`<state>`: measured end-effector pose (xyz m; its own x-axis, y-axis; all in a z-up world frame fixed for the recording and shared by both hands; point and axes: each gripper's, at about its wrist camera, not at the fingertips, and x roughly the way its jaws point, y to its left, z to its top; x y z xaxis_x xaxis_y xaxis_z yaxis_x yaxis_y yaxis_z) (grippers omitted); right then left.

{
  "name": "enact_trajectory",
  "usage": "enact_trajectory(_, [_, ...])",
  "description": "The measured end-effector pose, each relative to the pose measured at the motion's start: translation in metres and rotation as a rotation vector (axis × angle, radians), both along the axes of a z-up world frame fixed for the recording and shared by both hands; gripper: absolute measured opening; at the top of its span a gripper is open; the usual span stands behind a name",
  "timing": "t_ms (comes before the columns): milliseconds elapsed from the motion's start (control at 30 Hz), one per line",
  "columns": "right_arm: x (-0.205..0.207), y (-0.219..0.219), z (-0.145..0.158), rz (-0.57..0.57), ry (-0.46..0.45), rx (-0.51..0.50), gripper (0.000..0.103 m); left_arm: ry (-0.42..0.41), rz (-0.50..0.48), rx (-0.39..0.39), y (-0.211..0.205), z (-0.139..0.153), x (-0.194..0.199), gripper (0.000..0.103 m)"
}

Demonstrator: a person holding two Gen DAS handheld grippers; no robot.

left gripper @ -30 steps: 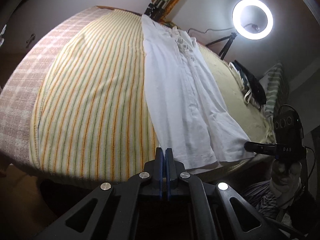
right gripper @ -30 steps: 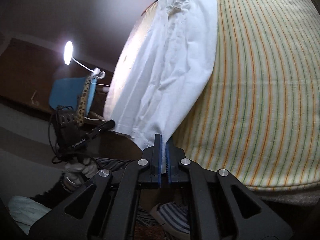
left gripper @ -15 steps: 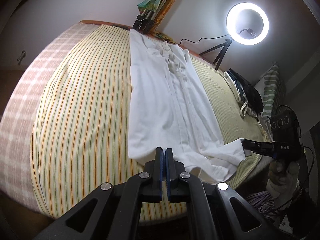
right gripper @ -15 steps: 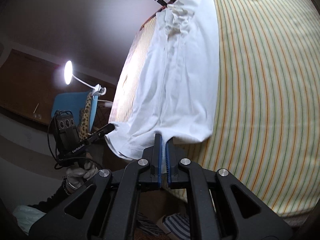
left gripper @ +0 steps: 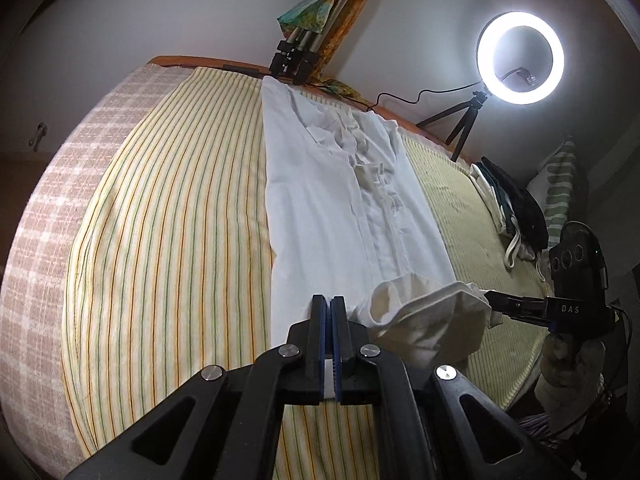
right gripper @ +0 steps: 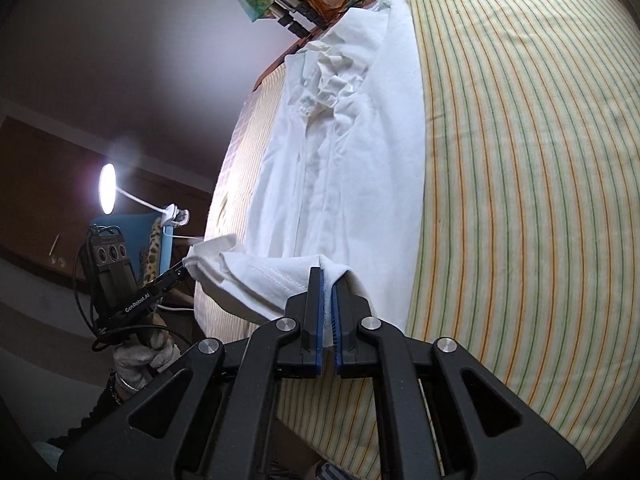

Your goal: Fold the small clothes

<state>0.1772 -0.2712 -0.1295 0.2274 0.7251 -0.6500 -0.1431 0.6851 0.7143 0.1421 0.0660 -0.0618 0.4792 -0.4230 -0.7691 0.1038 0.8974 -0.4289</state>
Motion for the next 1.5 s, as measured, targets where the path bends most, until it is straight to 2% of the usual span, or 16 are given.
enact_trajectory(400, [0.030,0.004,-0.022,-0.036,0.049,-0.007,0.006,0.019,0.027,0.040,0.005,-0.019,0.028,0.000])
enact_trajectory(467, [0.032,0.003,-0.021,-0.042,0.058,-0.018,0.007,0.009,0.045,0.057,0.010,-0.017,0.028,0.016])
enact_trajectory(533, [0.031,-0.001,-0.016,-0.060,0.040,-0.029,0.019,-0.017,0.055,0.062,0.015,-0.010,0.024,0.018])
enact_trajectory(600, [0.028,-0.006,-0.008,-0.071,-0.001,-0.052,0.024,-0.043,0.045,0.072,0.018,-0.003,0.018,0.018])
enact_trajectory(767, [0.019,-0.004,0.005,-0.035,-0.080,-0.107,0.024,-0.054,-0.046,0.116,0.007,-0.006,0.009,0.029])
enact_trajectory(900, [0.018,0.010,-0.003,0.010,-0.093,-0.175,0.024,0.007,-0.086,0.125,-0.004,-0.027,0.014,0.029])
enact_trajectory(1067, [0.019,0.023,-0.011,0.043,-0.105,-0.265,0.024,-0.030,-0.106,0.193,-0.017,-0.030,0.031,0.026])
enact_trajectory(1200, [0.017,0.024,-0.014,0.046,-0.111,-0.283,0.024,-0.027,-0.117,0.189,-0.020,-0.035,0.046,0.019])
enact_trajectory(1267, [0.017,0.025,-0.015,0.051,-0.117,-0.302,0.017,-0.031,-0.114,0.207,-0.021,-0.036,0.050,0.013])
enact_trajectory(1333, [0.016,0.026,-0.015,0.055,-0.129,-0.332,0.009,-0.043,-0.108,0.237,-0.021,-0.036,0.052,0.013])
enact_trajectory(1500, [0.014,0.023,-0.004,0.059,-0.187,-0.299,0.009,-0.050,-0.107,0.236,-0.019,-0.036,0.052,0.013])
